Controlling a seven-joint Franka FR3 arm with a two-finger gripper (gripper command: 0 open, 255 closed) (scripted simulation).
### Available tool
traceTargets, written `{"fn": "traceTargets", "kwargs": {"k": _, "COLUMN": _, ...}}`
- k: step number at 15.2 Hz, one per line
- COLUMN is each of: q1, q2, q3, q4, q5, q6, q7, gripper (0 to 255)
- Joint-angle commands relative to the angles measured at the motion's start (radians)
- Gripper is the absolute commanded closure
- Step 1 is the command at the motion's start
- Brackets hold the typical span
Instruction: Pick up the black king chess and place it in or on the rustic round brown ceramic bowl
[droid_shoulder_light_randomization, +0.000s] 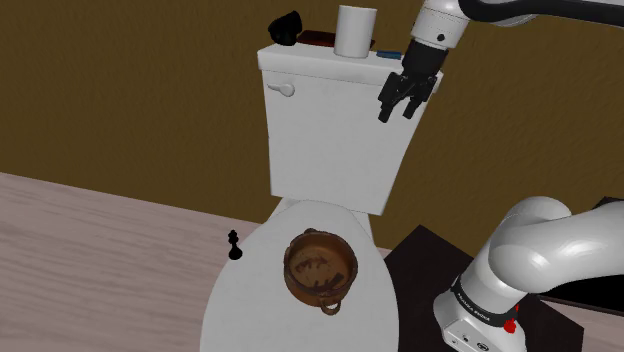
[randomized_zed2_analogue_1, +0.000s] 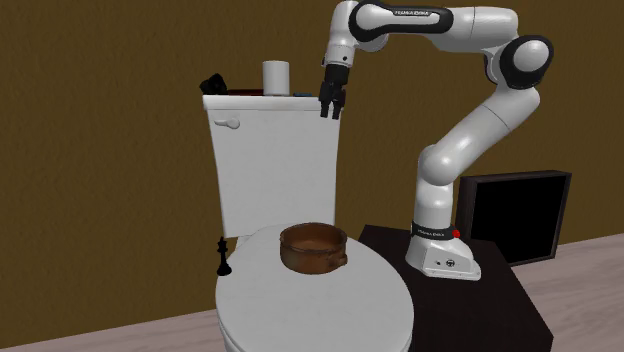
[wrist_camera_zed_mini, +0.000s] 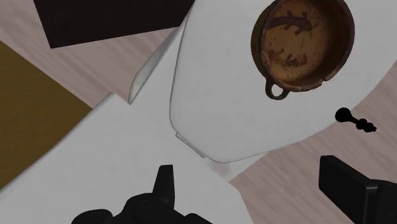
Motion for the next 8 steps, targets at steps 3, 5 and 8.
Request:
{"fn": "traceTargets", "kwargs": {"k": 3, "q1": 0.009, "q2": 0.018, "q3": 0.031, "q4": -0.032, "q5": 0.022, "q6": 0.054, "q7": 0.031, "gripper": 0}}
{"fn": "traceTargets", "kwargs": {"k": 5, "q1": 0.019, "q2": 0.041, "q3": 0.062, "q4": -0.059, "q5": 0.044, "q6": 0.109, "q7": 0.061, "gripper": 0}}
{"fn": "traceTargets", "kwargs": {"k": 8, "q1": 0.033, "q2": 0.087, "q3": 0.110, "q4": -0.091, "q5": 0.075, "q6": 0.193, "q7": 0.106, "gripper": 0}}
